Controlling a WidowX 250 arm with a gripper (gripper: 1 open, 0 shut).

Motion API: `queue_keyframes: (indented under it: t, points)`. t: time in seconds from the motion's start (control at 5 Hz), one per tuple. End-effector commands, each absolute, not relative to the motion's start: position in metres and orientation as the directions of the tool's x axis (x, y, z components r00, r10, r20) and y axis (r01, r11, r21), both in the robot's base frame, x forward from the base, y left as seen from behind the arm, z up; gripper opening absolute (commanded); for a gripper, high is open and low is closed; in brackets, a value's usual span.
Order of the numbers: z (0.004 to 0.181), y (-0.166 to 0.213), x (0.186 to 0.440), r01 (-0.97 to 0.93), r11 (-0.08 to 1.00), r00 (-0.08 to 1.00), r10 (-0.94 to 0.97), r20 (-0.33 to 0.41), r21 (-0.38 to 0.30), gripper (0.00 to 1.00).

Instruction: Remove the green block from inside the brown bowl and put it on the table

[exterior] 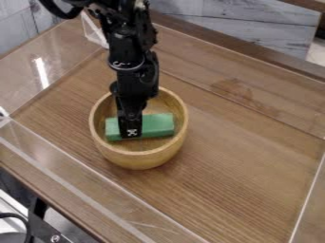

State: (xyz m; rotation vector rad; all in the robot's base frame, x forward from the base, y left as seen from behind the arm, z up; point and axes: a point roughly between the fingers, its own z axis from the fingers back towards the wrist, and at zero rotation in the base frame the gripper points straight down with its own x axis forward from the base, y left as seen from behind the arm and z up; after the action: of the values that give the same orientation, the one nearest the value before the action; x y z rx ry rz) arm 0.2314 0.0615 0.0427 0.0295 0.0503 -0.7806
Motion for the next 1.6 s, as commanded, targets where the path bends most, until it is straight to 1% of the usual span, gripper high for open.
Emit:
queue_keyframes:
  t: [0.0, 0.4, 0.8, 1.2, 1.4]
  points:
    - [0.053, 0.063, 0.234, 0.687, 0.727, 0.727, -0.686, -0.041, 0.013, 0.0]
    - [0.059, 0.059, 0.228, 0.659, 0.751, 0.751, -0.66, -0.038, -0.033, 0.0]
    - [0.069, 0.055, 0.223, 0.622, 0.779, 0.779, -0.626, -0.034, -0.076, 0.0]
    - [0.082, 0.052, 0.221, 0.6, 0.795, 0.797, -0.604, -0.019, -0.095, 0.0]
    - [0.083, 0.045, 0.223, 0.608, 0.787, 0.79, -0.613, -0.02, -0.102, 0.0]
